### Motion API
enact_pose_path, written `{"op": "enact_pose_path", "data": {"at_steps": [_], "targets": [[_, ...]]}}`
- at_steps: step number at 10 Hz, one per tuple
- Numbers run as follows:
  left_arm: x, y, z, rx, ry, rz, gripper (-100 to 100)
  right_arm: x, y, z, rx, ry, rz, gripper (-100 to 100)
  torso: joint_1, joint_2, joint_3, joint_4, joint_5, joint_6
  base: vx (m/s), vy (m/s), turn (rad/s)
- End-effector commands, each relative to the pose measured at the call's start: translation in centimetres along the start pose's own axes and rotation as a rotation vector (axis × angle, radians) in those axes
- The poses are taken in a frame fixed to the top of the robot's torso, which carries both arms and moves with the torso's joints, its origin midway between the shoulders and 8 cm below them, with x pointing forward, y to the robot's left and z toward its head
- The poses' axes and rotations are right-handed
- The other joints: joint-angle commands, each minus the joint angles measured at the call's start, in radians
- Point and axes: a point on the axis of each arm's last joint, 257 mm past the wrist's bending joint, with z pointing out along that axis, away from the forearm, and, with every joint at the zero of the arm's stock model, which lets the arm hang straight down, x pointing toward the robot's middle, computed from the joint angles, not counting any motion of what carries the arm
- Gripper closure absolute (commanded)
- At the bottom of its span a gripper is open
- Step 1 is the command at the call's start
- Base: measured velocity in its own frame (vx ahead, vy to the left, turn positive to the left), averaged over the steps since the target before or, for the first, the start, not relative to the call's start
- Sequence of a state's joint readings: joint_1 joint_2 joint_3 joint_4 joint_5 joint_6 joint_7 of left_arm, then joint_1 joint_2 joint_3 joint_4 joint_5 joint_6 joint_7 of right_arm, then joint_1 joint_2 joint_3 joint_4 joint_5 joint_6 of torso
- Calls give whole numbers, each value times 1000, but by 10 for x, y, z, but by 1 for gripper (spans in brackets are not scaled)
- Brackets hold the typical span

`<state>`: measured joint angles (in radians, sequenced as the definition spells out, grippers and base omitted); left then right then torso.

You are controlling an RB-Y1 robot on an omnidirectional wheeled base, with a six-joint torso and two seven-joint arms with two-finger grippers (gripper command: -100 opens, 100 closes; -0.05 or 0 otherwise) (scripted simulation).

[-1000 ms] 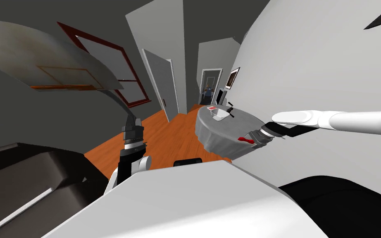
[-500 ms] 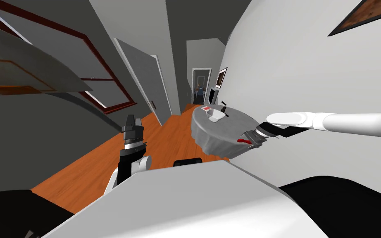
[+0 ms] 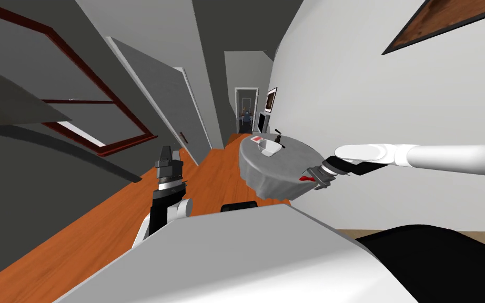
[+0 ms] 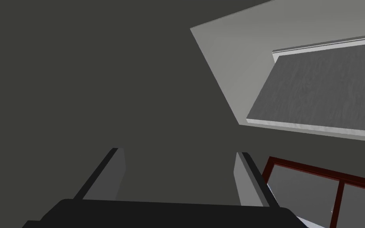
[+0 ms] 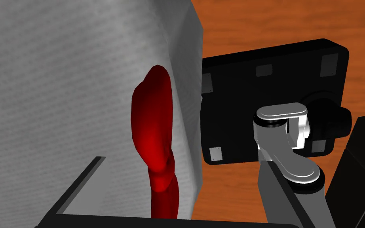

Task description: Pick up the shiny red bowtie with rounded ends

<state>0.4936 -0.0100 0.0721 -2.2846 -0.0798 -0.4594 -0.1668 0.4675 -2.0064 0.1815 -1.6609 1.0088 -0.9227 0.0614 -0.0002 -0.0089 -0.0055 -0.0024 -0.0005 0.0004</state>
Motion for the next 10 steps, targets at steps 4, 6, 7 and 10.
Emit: {"op": "enact_pose_path", "data": {"at_steps": [4,6,7,10], "targets": [[0,0,0,0,0,0,0,-10,-1,2,3,1,-55,100,-2,5,3,1,0,-1,71,36,-136],[0,0,0,0,0,0,0,-9,-1,2,3,2,-57,100,-4,9,5,2,-2,0,0,0,0],[0,0,0,0,0,0,0,-9,-1,2,3,3,-58,100,-5,10,6,2,-2,0,0,0,0],[0,0,0,0,0,0,0,-1,-1,0,1,1,-9,100,-5,10,6,2,-2,0,-34,-11,112]]}}
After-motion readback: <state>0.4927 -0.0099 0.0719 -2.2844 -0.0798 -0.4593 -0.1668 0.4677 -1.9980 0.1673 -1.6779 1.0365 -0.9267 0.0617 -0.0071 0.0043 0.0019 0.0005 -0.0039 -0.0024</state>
